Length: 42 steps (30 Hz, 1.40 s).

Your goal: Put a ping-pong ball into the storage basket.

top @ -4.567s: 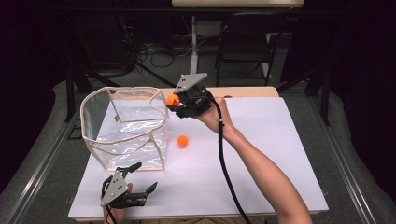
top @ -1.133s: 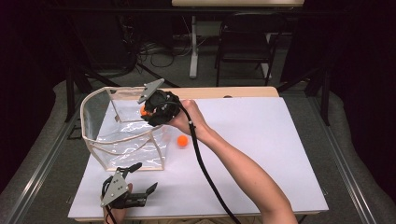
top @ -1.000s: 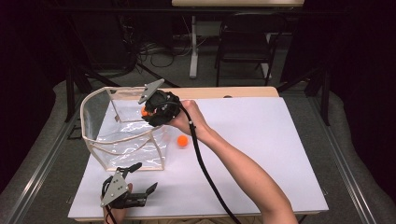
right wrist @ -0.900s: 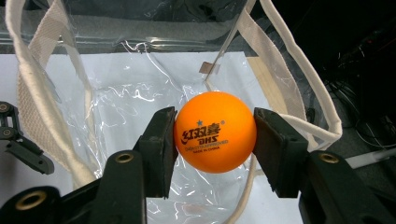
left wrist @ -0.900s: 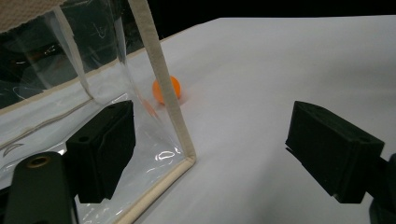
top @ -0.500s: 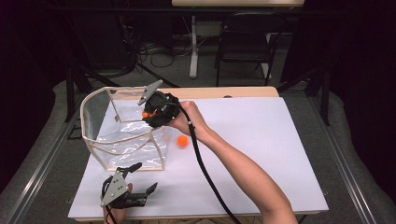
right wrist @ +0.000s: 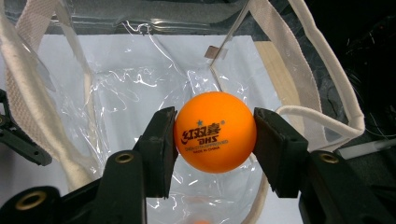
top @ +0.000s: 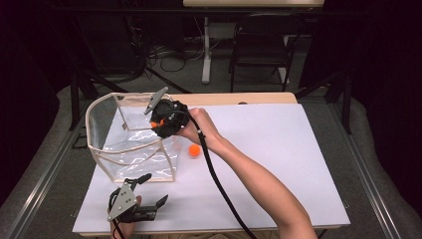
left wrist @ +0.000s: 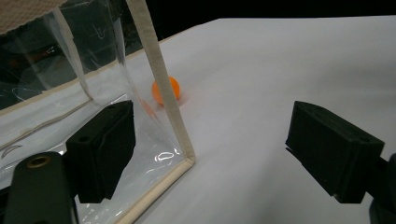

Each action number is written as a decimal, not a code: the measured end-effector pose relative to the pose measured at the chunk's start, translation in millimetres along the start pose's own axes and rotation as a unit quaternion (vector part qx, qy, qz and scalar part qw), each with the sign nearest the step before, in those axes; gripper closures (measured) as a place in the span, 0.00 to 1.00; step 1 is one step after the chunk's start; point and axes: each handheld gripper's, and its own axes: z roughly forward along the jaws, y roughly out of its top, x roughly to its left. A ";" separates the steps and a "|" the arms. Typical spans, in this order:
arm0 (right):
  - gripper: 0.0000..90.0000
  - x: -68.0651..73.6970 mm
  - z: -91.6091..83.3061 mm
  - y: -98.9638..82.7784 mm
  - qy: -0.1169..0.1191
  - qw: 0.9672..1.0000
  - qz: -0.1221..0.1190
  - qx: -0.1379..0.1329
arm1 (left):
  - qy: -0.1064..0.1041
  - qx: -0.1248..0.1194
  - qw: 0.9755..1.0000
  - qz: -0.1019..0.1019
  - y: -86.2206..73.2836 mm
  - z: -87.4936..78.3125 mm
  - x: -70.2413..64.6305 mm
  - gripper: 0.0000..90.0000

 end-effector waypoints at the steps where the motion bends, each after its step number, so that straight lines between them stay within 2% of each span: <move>1: 0.56 0.3 0.5 0.1 0.000 1.000 0.000 0.001 | 0.000 0.001 1.000 0.001 0.0 0.0 0.2 0.17; 14: 0.56 0.1 7.6 -0.3 0.004 1.000 0.003 0.019 | 0.000 -0.001 1.000 0.000 -0.1 -0.5 0.6 0.17; 42: 0.56 -0.2 12.8 -3.0 0.011 0.999 0.013 0.030 | 0.001 -0.001 1.000 -0.001 -0.1 -0.9 1.1 0.17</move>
